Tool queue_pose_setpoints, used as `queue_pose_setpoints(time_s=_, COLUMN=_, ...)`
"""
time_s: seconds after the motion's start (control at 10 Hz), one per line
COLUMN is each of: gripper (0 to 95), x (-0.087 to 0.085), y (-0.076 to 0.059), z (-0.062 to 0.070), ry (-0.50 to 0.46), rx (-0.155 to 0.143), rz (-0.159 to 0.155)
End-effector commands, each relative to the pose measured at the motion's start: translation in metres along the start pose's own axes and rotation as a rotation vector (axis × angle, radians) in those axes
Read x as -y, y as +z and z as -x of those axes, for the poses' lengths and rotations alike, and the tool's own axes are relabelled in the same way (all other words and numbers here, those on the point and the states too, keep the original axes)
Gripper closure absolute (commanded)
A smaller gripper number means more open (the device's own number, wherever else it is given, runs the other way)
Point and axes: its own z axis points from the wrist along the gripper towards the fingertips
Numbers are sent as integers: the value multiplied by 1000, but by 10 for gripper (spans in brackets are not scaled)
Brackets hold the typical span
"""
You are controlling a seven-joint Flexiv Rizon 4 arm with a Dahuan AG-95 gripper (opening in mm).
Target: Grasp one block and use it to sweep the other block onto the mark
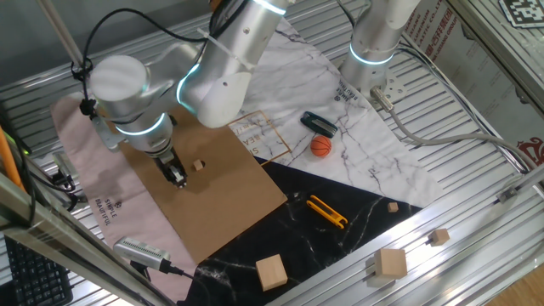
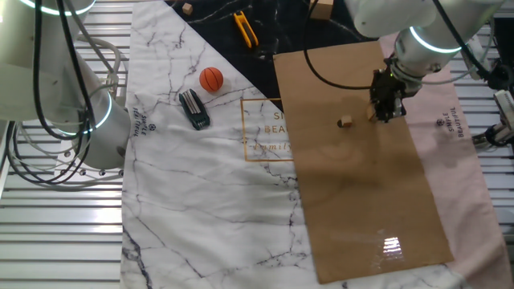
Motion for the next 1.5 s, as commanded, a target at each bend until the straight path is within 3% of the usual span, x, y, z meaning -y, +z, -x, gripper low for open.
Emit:
queue_pose_setpoints(time_s=0.1, gripper=950, x=-1, y=-7, z=-1, ry=11, rx=-5, rz=3)
queue_pose_setpoints(time_s=0.5, gripper=950, x=0, y=-6, z=-3, ry=13, rx=-3, rz=4)
queue_pose_setpoints(time_s=0.8, gripper=950, x=7, y=4, z=-18, ry=7, rx=8, rz=10)
queue_pose_setpoints(time_s=1.5, gripper=950, x=8, y=6, z=-21, ry=9, rx=8, rz=13)
